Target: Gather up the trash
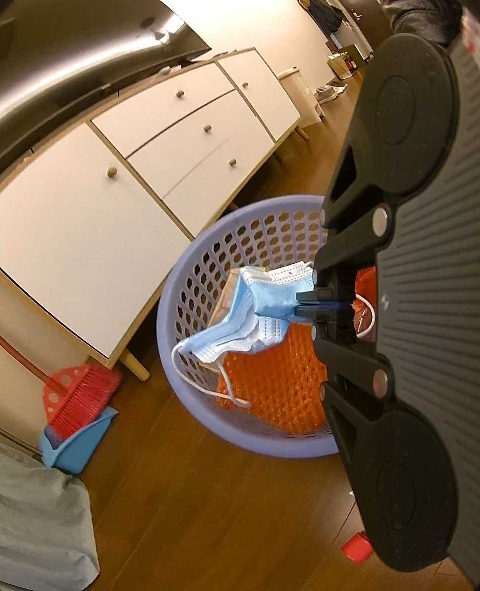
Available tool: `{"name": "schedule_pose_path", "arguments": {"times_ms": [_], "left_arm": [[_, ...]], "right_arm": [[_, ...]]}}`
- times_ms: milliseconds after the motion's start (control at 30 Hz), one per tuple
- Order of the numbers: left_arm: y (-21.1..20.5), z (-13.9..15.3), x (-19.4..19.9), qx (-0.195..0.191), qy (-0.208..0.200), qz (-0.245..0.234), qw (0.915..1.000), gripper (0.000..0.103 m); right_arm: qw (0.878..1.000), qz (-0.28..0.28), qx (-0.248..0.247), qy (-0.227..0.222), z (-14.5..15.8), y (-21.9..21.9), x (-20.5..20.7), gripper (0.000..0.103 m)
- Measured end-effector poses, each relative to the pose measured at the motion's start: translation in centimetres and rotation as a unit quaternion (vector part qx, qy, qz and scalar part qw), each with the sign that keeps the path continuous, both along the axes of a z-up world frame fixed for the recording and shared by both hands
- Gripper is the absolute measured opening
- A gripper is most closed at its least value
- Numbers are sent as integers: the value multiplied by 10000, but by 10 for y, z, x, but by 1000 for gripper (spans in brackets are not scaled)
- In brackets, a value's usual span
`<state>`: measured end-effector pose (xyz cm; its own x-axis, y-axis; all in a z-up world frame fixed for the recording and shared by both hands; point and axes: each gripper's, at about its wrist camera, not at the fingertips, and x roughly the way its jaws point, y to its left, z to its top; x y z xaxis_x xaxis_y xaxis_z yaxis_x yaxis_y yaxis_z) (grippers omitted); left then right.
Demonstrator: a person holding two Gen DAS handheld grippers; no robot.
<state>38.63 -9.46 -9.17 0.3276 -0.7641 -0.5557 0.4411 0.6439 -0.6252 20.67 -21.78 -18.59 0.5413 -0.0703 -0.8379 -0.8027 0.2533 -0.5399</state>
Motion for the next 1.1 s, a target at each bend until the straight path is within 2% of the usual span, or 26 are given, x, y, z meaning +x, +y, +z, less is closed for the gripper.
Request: {"name": "schedule_pose_path", "arguments": {"times_ms": [433,700,767,900,967,1100], "left_arm": [[-20,-17,25,130,309,94,9994,0],[-19,-25,25,156,434,60,9989,0],[-17,-24,22,131,419,59,9990,8],[-12,-15,17,114,311,68,9994,17],[-10,-10,15,103,264,85,9996,24],[-4,-2,10,77,220,87,9997,27]], "right_arm": [[10000,-30,0,-17,1,1,1,0],[10000,-42,4,-19,1,0,1,0],[10000,-49,14,-27,1,1,1,0],[10000,-29,20,-34,0,1,0,0],[10000,-50,35,-34,0,1,0,0],[10000,-72,50,-34,-1,2,1,0]]}}
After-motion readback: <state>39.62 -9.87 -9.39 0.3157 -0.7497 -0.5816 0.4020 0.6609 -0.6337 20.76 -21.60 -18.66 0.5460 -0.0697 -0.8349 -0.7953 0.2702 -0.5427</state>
